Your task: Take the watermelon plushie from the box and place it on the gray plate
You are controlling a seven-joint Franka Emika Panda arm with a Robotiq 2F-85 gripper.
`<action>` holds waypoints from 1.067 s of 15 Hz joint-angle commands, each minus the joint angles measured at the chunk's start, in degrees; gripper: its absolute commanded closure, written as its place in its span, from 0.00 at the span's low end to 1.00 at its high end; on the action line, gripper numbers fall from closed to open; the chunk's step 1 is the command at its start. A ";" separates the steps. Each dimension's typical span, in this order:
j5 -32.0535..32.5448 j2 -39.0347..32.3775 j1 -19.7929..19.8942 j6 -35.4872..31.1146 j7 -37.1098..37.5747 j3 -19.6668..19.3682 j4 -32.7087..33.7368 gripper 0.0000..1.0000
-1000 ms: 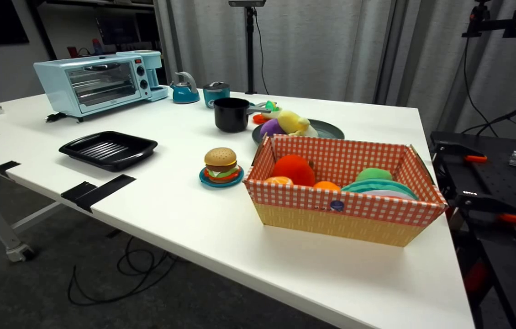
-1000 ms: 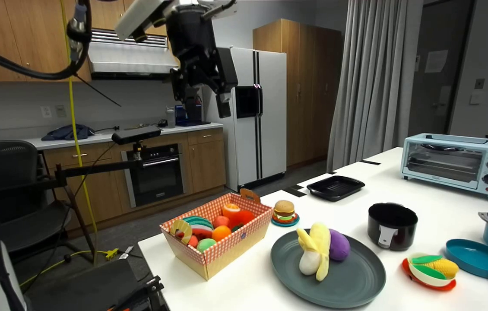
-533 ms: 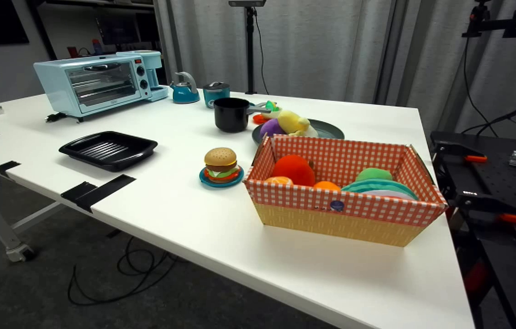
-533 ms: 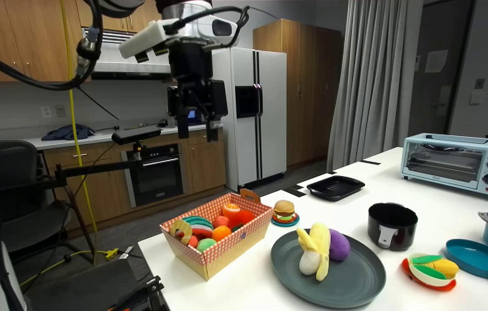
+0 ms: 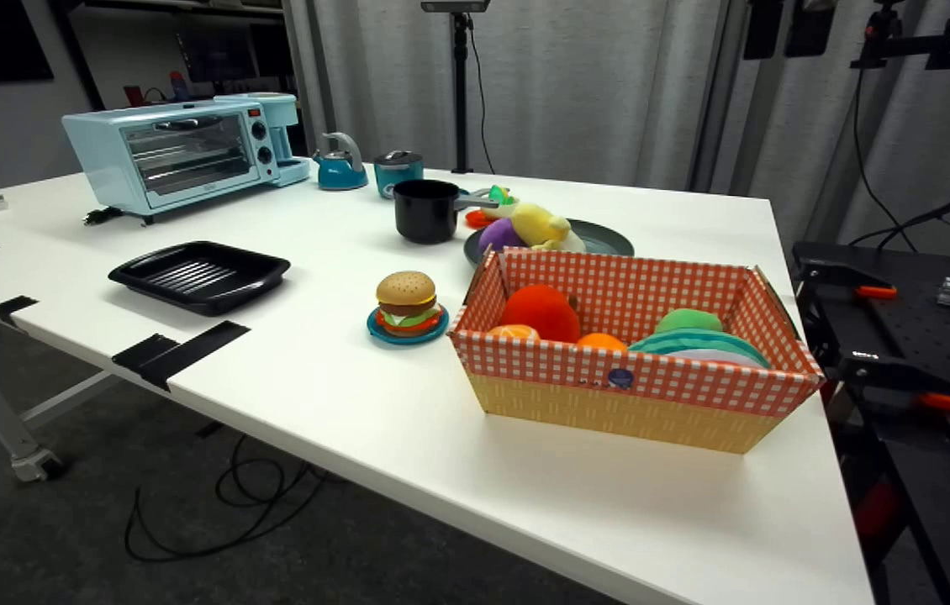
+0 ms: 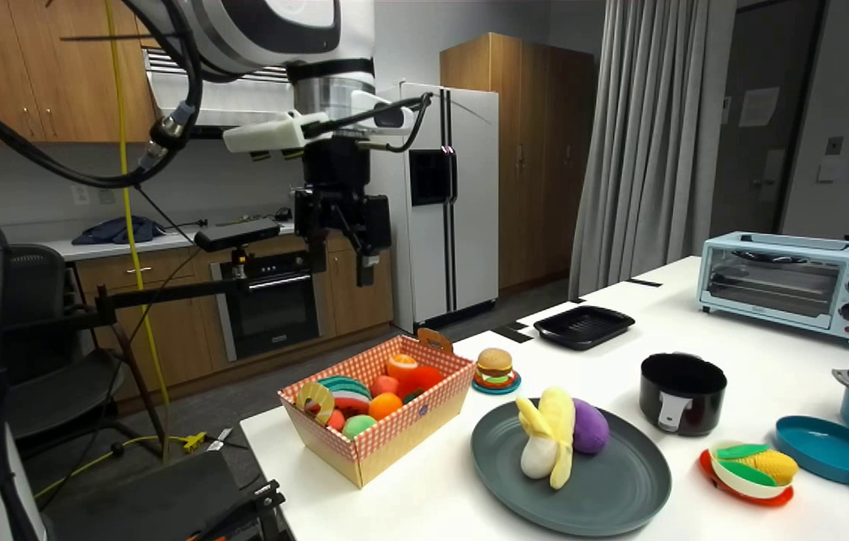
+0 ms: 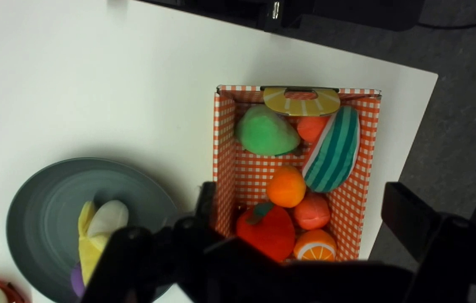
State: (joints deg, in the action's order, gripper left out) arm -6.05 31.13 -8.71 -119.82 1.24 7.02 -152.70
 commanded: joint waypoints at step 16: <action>-4.46 -15.51 -4.90 -12.76 -4.07 1.07 0.57 0.00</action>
State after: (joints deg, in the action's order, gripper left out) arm -10.33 15.57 -14.13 -132.77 -2.69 7.56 -152.21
